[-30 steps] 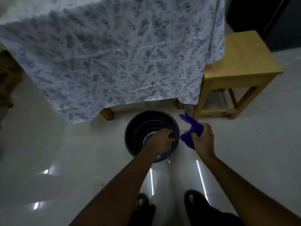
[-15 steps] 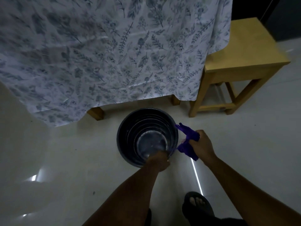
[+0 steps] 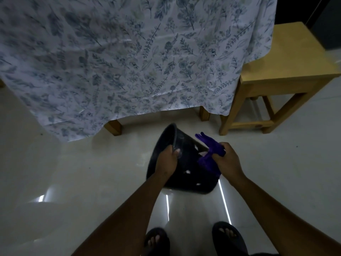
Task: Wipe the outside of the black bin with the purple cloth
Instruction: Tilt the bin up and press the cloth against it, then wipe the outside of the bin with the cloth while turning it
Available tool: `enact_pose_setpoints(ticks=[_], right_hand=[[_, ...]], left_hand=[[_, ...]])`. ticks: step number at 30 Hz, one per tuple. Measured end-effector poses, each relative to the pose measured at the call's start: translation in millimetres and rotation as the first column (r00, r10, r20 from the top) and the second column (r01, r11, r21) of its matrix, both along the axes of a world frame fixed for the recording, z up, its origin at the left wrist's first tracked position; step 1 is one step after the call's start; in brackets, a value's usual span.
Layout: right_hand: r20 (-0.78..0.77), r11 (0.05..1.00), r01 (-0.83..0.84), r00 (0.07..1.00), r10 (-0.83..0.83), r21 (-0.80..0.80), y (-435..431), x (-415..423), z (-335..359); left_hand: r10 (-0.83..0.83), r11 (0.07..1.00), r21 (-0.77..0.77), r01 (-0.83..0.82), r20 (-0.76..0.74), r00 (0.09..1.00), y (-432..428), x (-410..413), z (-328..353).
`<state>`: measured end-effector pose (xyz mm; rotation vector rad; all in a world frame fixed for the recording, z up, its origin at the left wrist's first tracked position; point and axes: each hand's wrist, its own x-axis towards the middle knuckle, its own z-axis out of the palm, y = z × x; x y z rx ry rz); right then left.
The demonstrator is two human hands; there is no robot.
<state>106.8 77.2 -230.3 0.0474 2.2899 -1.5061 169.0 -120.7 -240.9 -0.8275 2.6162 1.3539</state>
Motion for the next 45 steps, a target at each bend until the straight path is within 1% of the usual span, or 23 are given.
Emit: enact_pose_setpoints(ticks=[2,4,8,10,13,14,15,16,17,18,19,21,23,24,26,28,30,34,37,39,40,43,45], right_hand=[[-0.004,1.0,-0.028,1.0,0.028,0.01,-4.0,3.6,-2.2],[-0.008,0.996,-0.073,0.997,0.073,0.041,-7.5,7.6,-6.4],[0.022,0.98,-0.156,0.988,0.155,0.122,-14.3,11.0,-19.6],[0.042,0.961,-0.197,0.98,0.192,0.192,-17.2,11.6,-26.8],[0.086,0.93,-0.288,0.958,0.275,0.227,-24.3,16.5,-35.2],[0.112,0.9,-0.345,0.938,0.327,0.266,-26.9,19.7,-39.1],[0.125,0.841,-0.416,0.909,0.398,0.345,-29.7,23.6,-43.3],[0.113,0.758,-0.469,0.874,0.473,0.454,-33.3,27.0,-48.0],[0.081,0.682,-0.475,0.848,0.524,0.556,-37.8,30.3,-49.6],[0.03,0.638,-0.443,0.834,0.55,0.63,-42.7,32.1,-52.1],[-0.026,0.623,-0.408,0.823,0.567,0.668,-47.9,32.1,-56.5],[-0.106,0.625,-0.406,0.778,0.619,0.667,-60.8,30.6,-64.0],[-0.122,0.621,-0.454,0.737,0.665,0.639,-69.8,27.8,-77.5],[-0.127,0.626,-0.461,0.734,0.667,0.629,-72.8,25.3,-85.0],[-0.155,0.667,-0.423,0.764,0.626,0.613,-75.5,16.4,-100.4],[-0.178,0.733,-0.347,0.827,0.534,0.585,-78.3,6.5,-108.8],[-0.165,0.765,-0.299,0.87,0.464,0.571,-80.9,0.5,-114.0],[-0.175,0.727,-0.308,0.845,0.506,0.613,-79.1,14.7,-116.4],[-0.243,0.652,-0.332,0.738,0.63,0.682,-72.5,42.1,-116.3],[-0.244,0.627,-0.386,0.685,0.686,0.677,-69.6,36.8,-118.9],[-0.253,0.645,-0.39,0.692,0.676,0.657,-70.8,24.1,-119.8],[-0.132,0.766,-0.373,0.853,0.505,0.523,-75.5,-22.8,-117.8],[-0.103,0.803,-0.345,0.89,0.445,0.485,-69.9,-19.8,-113.9]], left_hand=[[0.031,0.995,0.099,-0.032,0.016,0.999,-4.9,4.7,-7.1],[0.044,0.988,0.143,-0.049,0.038,0.998,-8.9,8.5,-13.9],[0.025,0.984,0.172,-0.039,0.083,0.996,-9.1,9.3,-18.7],[0.011,0.984,0.179,-0.024,0.078,0.997,-8.8,10.1,-22.8],[0.034,0.98,0.196,-0.045,0.064,0.997,-9.2,11.8,-31.0],[0.043,0.977,0.208,-0.055,0.063,0.997,-9.6,12.0,-31.9],[0.049,0.975,0.212,-0.061,0.06,0.997,-10.4,12.1,-33.1],[0.057,0.976,0.206,-0.068,0.06,0.997,-11.4,12.5,-33.8],[0.067,0.979,0.187,-0.077,0.057,0.996,-13.4,13.0,-35.7],[0.08,0.984,0.154,-0.088,0.059,0.995,-15.6,14.2,-37.6],[0.094,0.988,0.115,-0.101,0.057,0.994,-17.6,15.8,-41.0],[0.114,0.992,0.055,-0.117,0.053,0.992,-19.9,20.6,-49.2],[0.13,0.991,0.029,-0.131,0.033,0.991,-19.3,25.8,-58.6],[0.14,0.99,0.016,-0.14,0.025,0.99,-18.6,27.2,-62.0],[0.16,0.987,-0.006,-0.16,0.012,0.987,-19.2,27.0,-68.2],[0.188,0.982,-0.036,-0.188,0.005,0.982,-20.7,27.0,-73.8],[0.201,0.978,-0.065,-0.2,0.005,0.98,-21.6,29.1,-77.2],[0.202,0.977,-0.074,-0.201,0.013,0.979,-24.4,34.8,-84.1],[0.201,0.978,-0.053,-0.2,0.012,0.98,-31.8,31.5,-90.9],[0.186,0.981,-0.047,-0.186,0.003,0.982,-35.0,28.6,-93.5],[0.184,0.981,-0.057,-0.184,-0.008,0.983,-35.1,27.6,-93.9],[0.179,0.978,-0.103,-0.18,-0.015,0.984,-30.0,24.5,-89.2],[0.166,0.979,-0.12,-0.164,0.006,0.986,-29.9,23.4,-86.2]])
